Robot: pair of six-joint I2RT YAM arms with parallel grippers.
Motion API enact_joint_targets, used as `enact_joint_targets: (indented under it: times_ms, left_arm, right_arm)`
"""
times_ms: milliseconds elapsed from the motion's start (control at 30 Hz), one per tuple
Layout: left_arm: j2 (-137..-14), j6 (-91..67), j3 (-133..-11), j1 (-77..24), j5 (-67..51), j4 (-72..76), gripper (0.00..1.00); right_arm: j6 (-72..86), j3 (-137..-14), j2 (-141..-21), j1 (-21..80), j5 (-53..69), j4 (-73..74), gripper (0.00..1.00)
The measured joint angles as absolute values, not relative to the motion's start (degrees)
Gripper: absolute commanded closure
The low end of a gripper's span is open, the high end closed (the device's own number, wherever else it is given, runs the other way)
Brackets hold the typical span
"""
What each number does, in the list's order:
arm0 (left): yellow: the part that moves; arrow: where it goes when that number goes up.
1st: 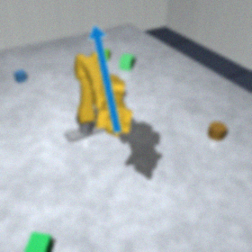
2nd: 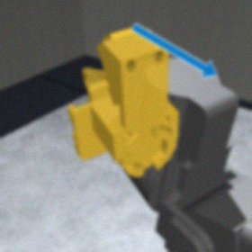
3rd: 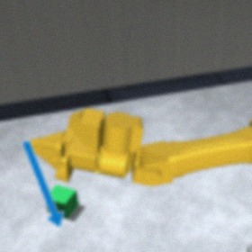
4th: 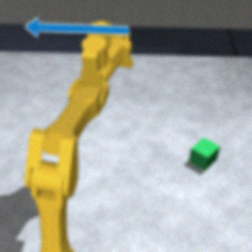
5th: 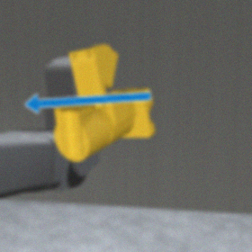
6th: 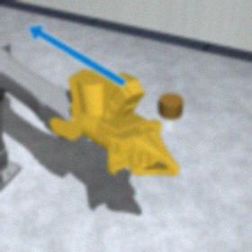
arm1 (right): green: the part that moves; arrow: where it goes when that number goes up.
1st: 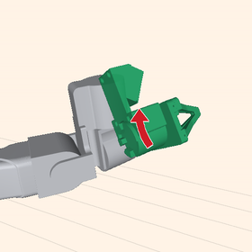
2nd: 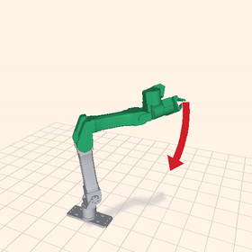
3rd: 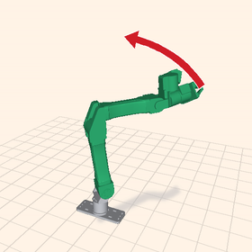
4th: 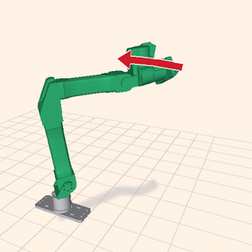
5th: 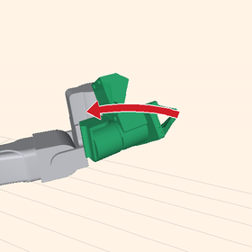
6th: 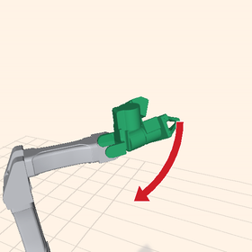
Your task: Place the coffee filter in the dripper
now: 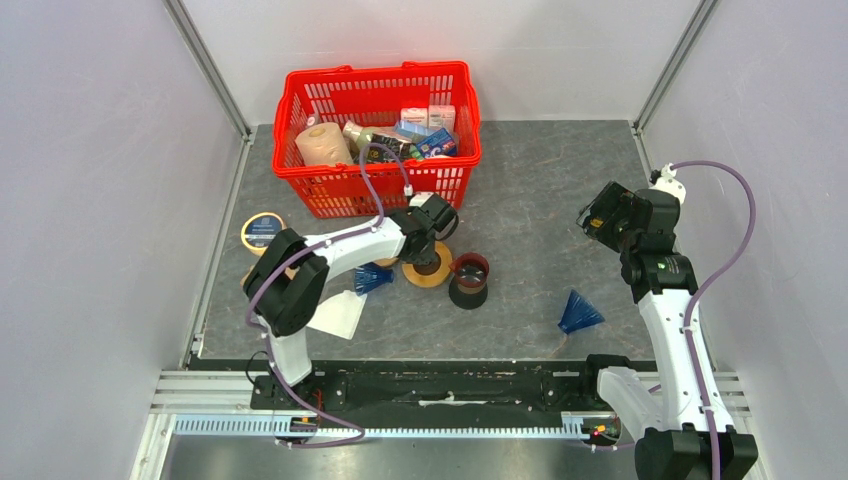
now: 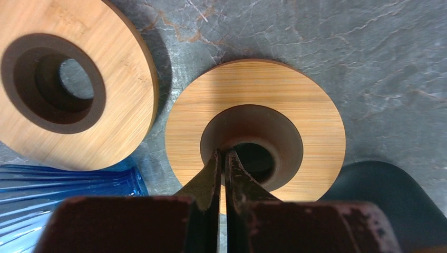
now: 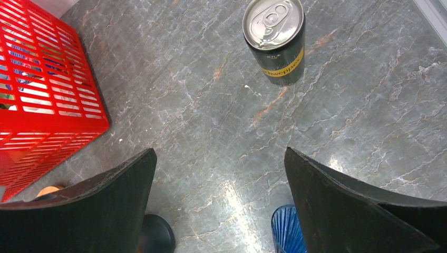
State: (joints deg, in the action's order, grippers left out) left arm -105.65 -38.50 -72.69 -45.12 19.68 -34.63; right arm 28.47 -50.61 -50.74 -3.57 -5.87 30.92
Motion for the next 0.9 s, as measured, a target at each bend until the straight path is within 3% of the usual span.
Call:
enact_joint_targets:
  times_ms: [500,600,667,800,900]
  left_arm:
    - [-88.03,-38.46,-69.23,-45.15,23.51,-33.5,0.98]
    - [-84.36,-38.46,-67.9,-45.15,23.88,-32.51,0.98]
    - [-81.6,-38.44,-67.11,-45.15,23.88,-31.33,0.98]
    - [-77.28,-37.74,-66.46,-45.15,23.46,-27.88,0.98]
    - [-75.72,-37.17,-66.46,-45.36,23.14,-24.64,0.98]
  right_arm:
    - [28.49,-50.72,-50.74,-3.57,0.34,30.22,0.01]
    - [29.21,-50.72,-50.76,-3.6,6.31,28.21,0.07]
    - [30.89,-50.7,-51.09,-3.6,12.78,24.8,0.18]
    - [36.27,-50.81,-53.87,-1.98,24.08,15.53,0.17]
    - [36.05,-52.69,-56.82,6.24,25.47,14.2,0.16]
